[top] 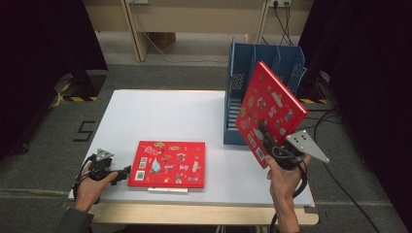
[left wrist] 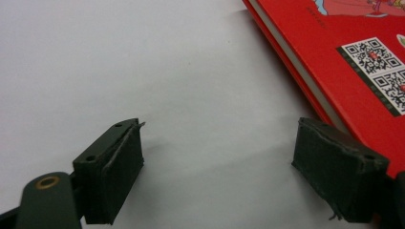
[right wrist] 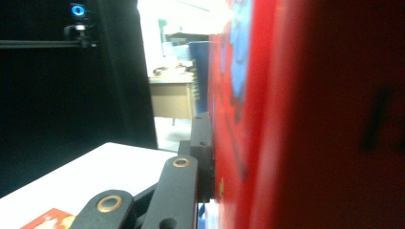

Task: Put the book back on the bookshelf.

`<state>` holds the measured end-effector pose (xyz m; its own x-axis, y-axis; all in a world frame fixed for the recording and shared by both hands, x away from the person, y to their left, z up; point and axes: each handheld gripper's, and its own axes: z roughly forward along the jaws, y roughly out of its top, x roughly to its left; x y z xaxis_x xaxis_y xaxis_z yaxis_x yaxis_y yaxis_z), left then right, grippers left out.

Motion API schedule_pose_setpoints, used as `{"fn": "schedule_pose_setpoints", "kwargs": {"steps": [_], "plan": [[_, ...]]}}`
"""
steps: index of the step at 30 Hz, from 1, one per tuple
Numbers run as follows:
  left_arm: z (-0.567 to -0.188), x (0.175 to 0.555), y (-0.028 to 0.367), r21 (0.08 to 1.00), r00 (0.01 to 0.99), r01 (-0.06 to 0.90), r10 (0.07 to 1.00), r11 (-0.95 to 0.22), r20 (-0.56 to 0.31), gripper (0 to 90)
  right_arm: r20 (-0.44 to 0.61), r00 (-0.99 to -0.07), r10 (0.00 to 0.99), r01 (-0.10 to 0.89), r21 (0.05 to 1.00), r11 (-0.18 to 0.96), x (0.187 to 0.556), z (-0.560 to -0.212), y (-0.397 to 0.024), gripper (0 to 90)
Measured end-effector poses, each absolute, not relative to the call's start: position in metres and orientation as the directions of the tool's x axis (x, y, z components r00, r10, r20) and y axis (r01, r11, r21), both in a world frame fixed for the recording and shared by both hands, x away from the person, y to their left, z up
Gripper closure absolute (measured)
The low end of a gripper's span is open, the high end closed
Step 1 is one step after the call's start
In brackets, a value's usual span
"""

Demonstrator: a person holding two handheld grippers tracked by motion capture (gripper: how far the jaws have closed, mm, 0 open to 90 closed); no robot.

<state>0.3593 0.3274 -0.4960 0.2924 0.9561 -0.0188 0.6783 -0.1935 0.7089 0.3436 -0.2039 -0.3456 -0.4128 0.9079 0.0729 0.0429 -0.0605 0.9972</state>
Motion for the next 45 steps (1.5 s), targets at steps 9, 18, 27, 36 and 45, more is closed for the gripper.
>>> {"fn": "schedule_pose_setpoints", "kwargs": {"steps": [9, 18, 27, 36, 45], "plan": [[-0.499, 0.362, 0.327, 0.701, 0.298, 0.685, 0.954, -0.196, -0.024, 14.4, 0.052, -0.271, 0.961, 0.026, 0.999, -0.046, 0.386, -0.334, -0.222, 79.8], [-0.499, 0.362, 0.327, 0.707, 0.295, 0.68, 0.955, -0.194, -0.022, 14.2, 0.052, -0.185, 0.981, 0.071, 0.997, -0.04, 0.441, -0.335, -0.216, 79.8], [-0.5, 0.361, 0.327, 0.709, 0.296, 0.679, 0.955, -0.193, -0.023, 14.2, 0.037, -0.112, 0.993, 0.11, 0.994, -0.025, 0.492, -0.342, -0.203, 79.8], [-0.5, 0.361, 0.327, 0.711, 0.296, 0.676, 0.955, -0.192, -0.023, 14.2, 0.048, -0.081, 0.996, 0.166, 0.986, -0.034, 0.529, -0.357, -0.188, 79.8], [-0.5, 0.361, 0.328, 0.712, 0.298, 0.675, 0.954, -0.193, -0.024, 14.3, 0.012, -0.064, 0.998, 0.202, 0.979, 0.001, 0.553, -0.37, -0.175, 79.6]]}}
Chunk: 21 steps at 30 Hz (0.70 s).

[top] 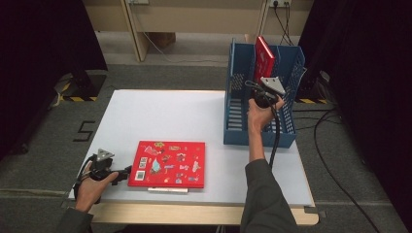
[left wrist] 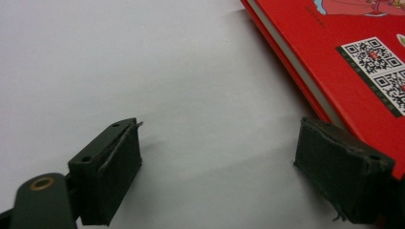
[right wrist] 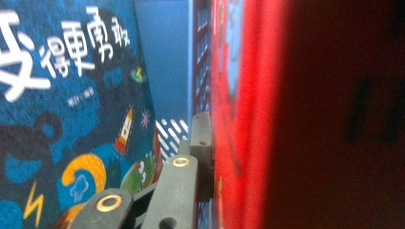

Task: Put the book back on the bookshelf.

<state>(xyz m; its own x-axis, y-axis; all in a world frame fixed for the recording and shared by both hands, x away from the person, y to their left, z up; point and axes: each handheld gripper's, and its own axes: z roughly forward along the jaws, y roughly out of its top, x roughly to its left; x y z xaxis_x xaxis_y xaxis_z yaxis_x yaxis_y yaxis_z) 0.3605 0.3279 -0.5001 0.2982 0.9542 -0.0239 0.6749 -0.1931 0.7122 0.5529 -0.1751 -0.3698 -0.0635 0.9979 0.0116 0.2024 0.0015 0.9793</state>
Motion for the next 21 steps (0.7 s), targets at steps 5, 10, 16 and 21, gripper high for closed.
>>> {"fn": "schedule_pose_setpoints", "kwargs": {"steps": [5, 10, 16, 21], "plan": [[-0.5002, 0.3603, 0.3277, 0.714, 0.296, 0.673, 0.955, -0.19, -0.025, 14.3, 0.015, -0.053, 0.999, 0.221, 0.975, -0.003, 0.5595, -0.3788, -0.1734, 79.5], [-0.5002, 0.3603, 0.3277, 0.714, 0.296, 0.674, 0.955, -0.191, -0.024, 14.3, 0.012, -0.055, 0.998, 0.238, 0.971, 0.001, 0.5624, -0.3791, -0.1734, 79.3], [-0.5001, 0.3603, 0.3276, 0.713, 0.296, 0.674, 0.955, -0.191, -0.024, 14.3, 0.011, -0.052, 0.999, 0.259, 0.966, 0.003, 0.5628, -0.3772, -0.1725, 79.1], [-0.5001, 0.3603, 0.3275, 0.713, 0.296, 0.675, 0.955, -0.191, -0.024, 14.3, 0.019, -0.049, 0.999, 0.284, 0.959, -0.004, 0.563, -0.3776, -0.1722, 78.7]]}}
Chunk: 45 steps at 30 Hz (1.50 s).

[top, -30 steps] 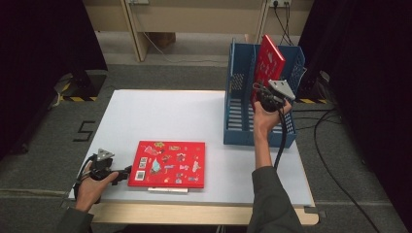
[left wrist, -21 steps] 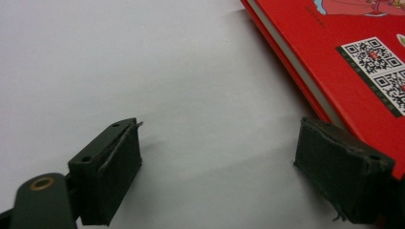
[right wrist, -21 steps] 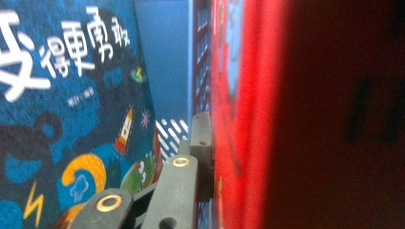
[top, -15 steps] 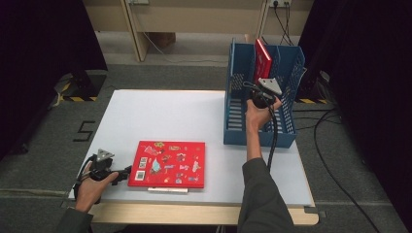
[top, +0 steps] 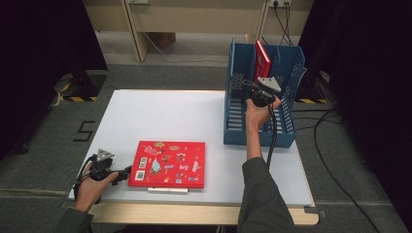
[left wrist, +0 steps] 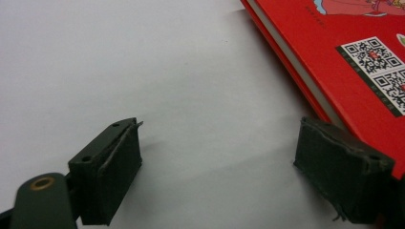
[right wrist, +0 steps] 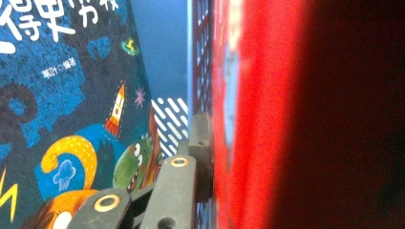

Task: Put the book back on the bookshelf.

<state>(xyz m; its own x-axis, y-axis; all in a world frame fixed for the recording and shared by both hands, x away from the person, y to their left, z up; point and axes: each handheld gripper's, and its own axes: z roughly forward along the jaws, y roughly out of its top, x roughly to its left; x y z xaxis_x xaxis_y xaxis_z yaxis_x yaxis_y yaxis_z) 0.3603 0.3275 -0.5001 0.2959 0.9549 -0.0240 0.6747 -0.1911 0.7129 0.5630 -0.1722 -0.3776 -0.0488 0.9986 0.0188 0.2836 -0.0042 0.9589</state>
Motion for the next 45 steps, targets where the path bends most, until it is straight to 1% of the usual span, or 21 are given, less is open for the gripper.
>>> {"fn": "schedule_pose_setpoints", "kwargs": {"steps": [5, 8, 12, 14, 17, 19, 22, 31, 35, 37, 39, 42, 45], "plan": [[-0.5, 0.36, 0.327, 0.712, 0.296, 0.675, 0.955, -0.191, -0.025, 14.3, 0.034, -0.053, 0.998, 0.292, 0.956, -0.017, 0.562, -0.379, -0.173, 77.0], [-0.5, 0.36, 0.328, 0.712, 0.297, 0.676, 0.954, -0.193, -0.023, 14.4, 0.025, -0.055, 0.998, 0.329, 0.944, -0.006, 0.562, -0.378, -0.174, 76.6], [-0.5, 0.36, 0.328, 0.711, 0.298, 0.676, 0.954, -0.194, -0.023, 14.4, 0.02, -0.061, 0.998, 0.327, 0.945, 0.001, 0.56, -0.38, -0.173, 76.0], [-0.5, 0.36, 0.328, 0.711, 0.297, 0.676, 0.955, -0.193, -0.023, 14.4, 0.034, -0.069, 0.997, 0.321, 0.947, -0.01, 0.557, -0.378, -0.174, 74.5], [-0.5, 0.36, 0.327, 0.712, 0.296, 0.675, 0.955, -0.192, -0.023, 14.3, 0.042, -0.101, 0.994, 0.313, 0.95, -0.009, 0.552, -0.374, -0.175, 72.8], [-0.5, 0.36, 0.327, 0.711, 0.296, 0.676, 0.955, -0.193, -0.022, 14.4, 0.02, -0.116, 0.993, 0.316, 0.949, 0.017, 0.546, -0.372, -0.175, 72.3], [-0.5, 0.36, 0.327, 0.71, 0.295, 0.677, 0.955, -0.193, -0.022, 14.4, -0.004, -0.15, 0.989, 0.324, 0.945, 0.053, 0.539, -0.371, -0.175, 68.9], [-0.5, 0.36, 0.327, 0.71, 0.295, 0.677, 0.955, -0.193, -0.022, 14.3, 0.023, -0.235, 0.972, 0.342, 0.938, 0.061, 0.518, -0.372, -0.181, 60.0], [-0.5, 0.36, 0.327, 0.711, 0.294, 0.677, 0.956, -0.192, -0.022, 14.4, 0.021, -0.272, 0.962, 0.333, 0.94, 0.074, 0.506, -0.375, -0.186, 60.4], [-0.5, 0.36, 0.327, 0.71, 0.294, 0.677, 0.956, -0.193, -0.021, 14.4, 0.017, -0.29, 0.957, 0.344, 0.935, 0.088, 0.5, -0.378, -0.188, 62.2], [-0.5, 0.36, 0.327, 0.71, 0.294, 0.677, 0.956, -0.193, -0.021, 14.3, 0.01, -0.299, 0.954, 0.341, 0.935, 0.098, 0.496, -0.382, -0.191, 65.8], [-0.5, 0.361, 0.327, 0.71, 0.292, 0.678, 0.956, -0.191, -0.021, 14.3, 0.026, -0.301, 0.953, 0.331, 0.94, 0.079, 0.497, -0.384, -0.192, 66.3], [-0.5, 0.361, 0.326, 0.71, 0.291, 0.677, 0.956, -0.19, -0.021, 14.2, 0.019, -0.297, 0.955, 0.326, 0.942, 0.082, 0.504, -0.384, -0.191, 66.5]]}}
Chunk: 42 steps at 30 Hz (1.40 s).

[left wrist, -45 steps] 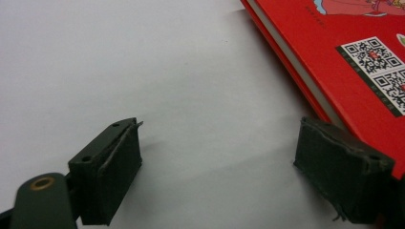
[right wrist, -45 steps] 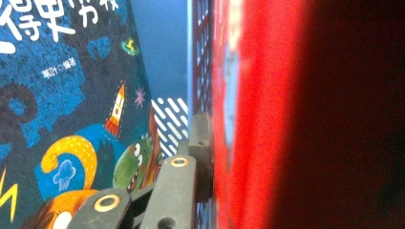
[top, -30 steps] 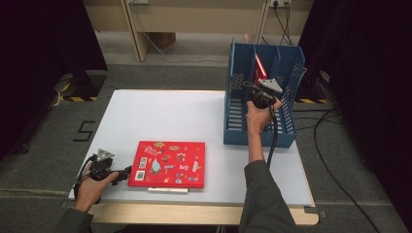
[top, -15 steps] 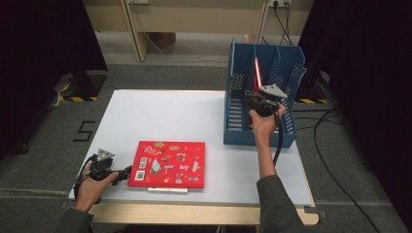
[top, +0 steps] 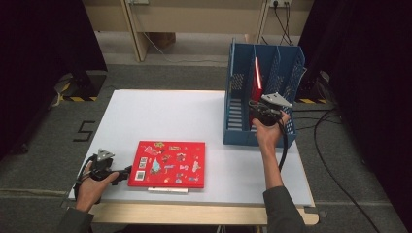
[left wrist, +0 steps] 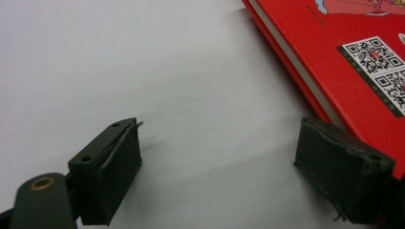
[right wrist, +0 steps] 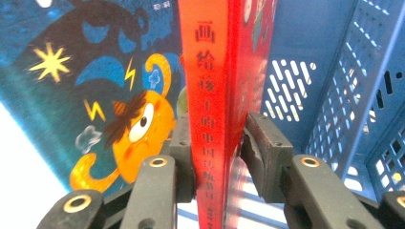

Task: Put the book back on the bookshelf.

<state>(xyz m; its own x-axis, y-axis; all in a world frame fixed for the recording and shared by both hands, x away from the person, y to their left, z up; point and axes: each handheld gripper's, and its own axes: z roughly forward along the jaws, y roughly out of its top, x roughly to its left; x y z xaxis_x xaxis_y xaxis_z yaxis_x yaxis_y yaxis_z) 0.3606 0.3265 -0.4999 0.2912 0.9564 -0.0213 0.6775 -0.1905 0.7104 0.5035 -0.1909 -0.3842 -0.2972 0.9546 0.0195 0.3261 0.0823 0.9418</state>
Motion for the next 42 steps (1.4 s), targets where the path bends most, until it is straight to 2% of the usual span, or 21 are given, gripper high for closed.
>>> {"fn": "schedule_pose_setpoints", "kwargs": {"steps": [7, 18, 23, 29, 38, 42], "plan": [[-0.5, 0.361, 0.327, 0.711, 0.292, 0.677, 0.956, -0.19, -0.022, 14.2, 0.02, -0.279, 0.96, 0.334, 0.939, 0.077, 0.523, -0.383, -0.188, 67.1], [-0.5, 0.361, 0.327, 0.711, 0.292, 0.677, 0.956, -0.191, -0.022, 14.2, 0.039, -0.261, 0.964, 0.338, 0.94, 0.054, 0.532, -0.384, -0.188, 67.2], [-0.5, 0.36, 0.327, 0.71, 0.293, 0.677, 0.956, -0.192, -0.021, 14.3, 0.069, -0.273, 0.96, 0.336, 0.942, 0.027, 0.527, -0.383, -0.188, 62.3], [-0.5, 0.36, 0.327, 0.71, 0.293, 0.677, 0.956, -0.192, -0.02, 14.3, 0.051, -0.294, 0.954, 0.33, 0.943, 0.051, 0.506, -0.378, -0.189, 51.7], [-0.499, 0.36, 0.326, 0.706, 0.29, 0.682, 0.957, -0.19, -0.022, 14.6, 0.06, -0.329, 0.942, 0.33, 0.942, 0.056, 0.456, -0.374, -0.192, 42.6], [-0.498, 0.36, 0.327, 0.707, 0.286, 0.682, 0.958, -0.186, -0.023, 15.3, 0.058, -0.337, 0.94, 0.288, 0.957, 0.045, 0.43, -0.376, -0.188, 39.8]]}}
